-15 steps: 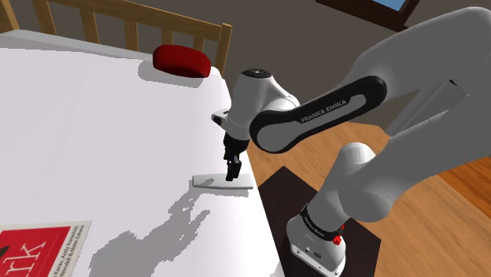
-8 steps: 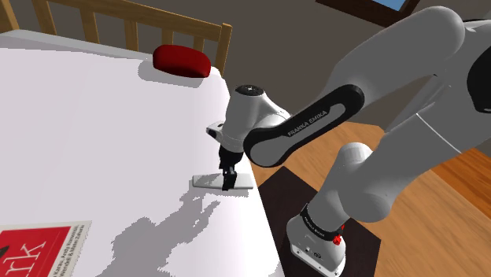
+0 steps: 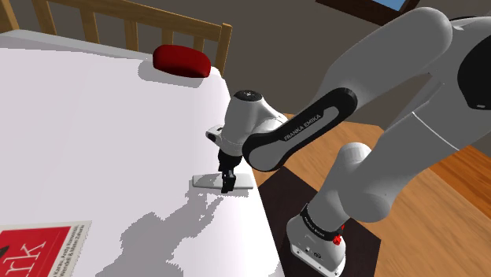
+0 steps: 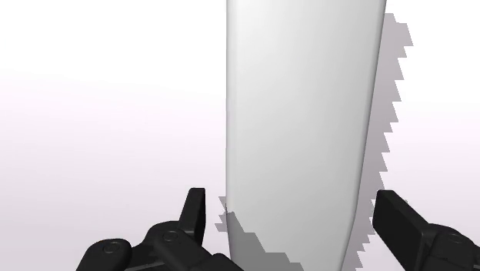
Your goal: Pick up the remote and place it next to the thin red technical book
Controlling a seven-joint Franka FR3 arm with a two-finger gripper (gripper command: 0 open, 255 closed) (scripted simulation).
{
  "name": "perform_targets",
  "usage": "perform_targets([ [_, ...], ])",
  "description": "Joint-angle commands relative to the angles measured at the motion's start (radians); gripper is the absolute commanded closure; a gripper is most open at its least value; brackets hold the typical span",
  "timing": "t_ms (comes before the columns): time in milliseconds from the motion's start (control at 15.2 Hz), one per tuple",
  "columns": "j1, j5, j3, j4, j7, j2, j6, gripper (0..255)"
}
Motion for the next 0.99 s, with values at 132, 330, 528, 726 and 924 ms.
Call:
perform_targets([
  [132, 0.0, 0.0, 0.0, 0.0, 0.0, 0.0, 0.0, 255],
  [330, 0.0, 0.0, 0.0, 0.0, 0.0, 0.0, 0.0, 255],
  [528, 0.0, 0.0, 0.0, 0.0, 0.0, 0.0, 0.0, 255],
  [726, 0.001, 0.002, -0.001, 0.002, -0.002, -0.017, -0.02, 255],
  [924, 0.004, 0.006, -0.003, 0.011, -0.005, -0.068, -0.079, 255],
])
